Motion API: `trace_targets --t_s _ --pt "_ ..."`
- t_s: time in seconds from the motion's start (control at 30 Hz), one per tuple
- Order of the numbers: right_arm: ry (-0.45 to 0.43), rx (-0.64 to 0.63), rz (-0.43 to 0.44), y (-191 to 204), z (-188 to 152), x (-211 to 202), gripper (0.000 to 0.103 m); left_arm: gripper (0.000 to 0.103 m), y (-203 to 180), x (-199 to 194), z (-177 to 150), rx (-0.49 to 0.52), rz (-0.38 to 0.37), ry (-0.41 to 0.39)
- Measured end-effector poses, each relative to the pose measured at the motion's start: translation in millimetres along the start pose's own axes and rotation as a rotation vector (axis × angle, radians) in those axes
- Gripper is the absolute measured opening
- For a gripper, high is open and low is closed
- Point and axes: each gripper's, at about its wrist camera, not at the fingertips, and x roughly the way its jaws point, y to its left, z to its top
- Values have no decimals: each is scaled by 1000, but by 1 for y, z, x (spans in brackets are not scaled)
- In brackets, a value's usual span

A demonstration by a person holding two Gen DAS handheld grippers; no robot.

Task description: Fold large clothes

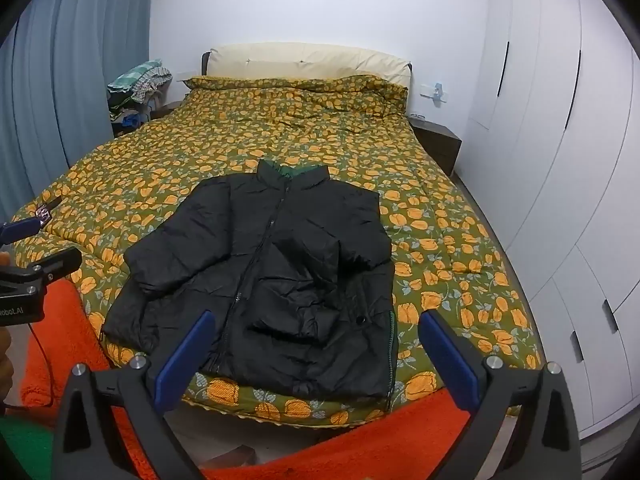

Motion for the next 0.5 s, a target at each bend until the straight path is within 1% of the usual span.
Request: trace_targets --t_s 0.33,0.37,0.5 --pt "3 11 11 3 4 -1 103 103 4 -1 -1 -17 -6 4" --pt "-5 7 4 0 -5 0 103 103 4 0 -1 -18 -6 5" --pt "-15 9 12 5 -9 -3 103 103 4 0 -1 -21 -6 9"
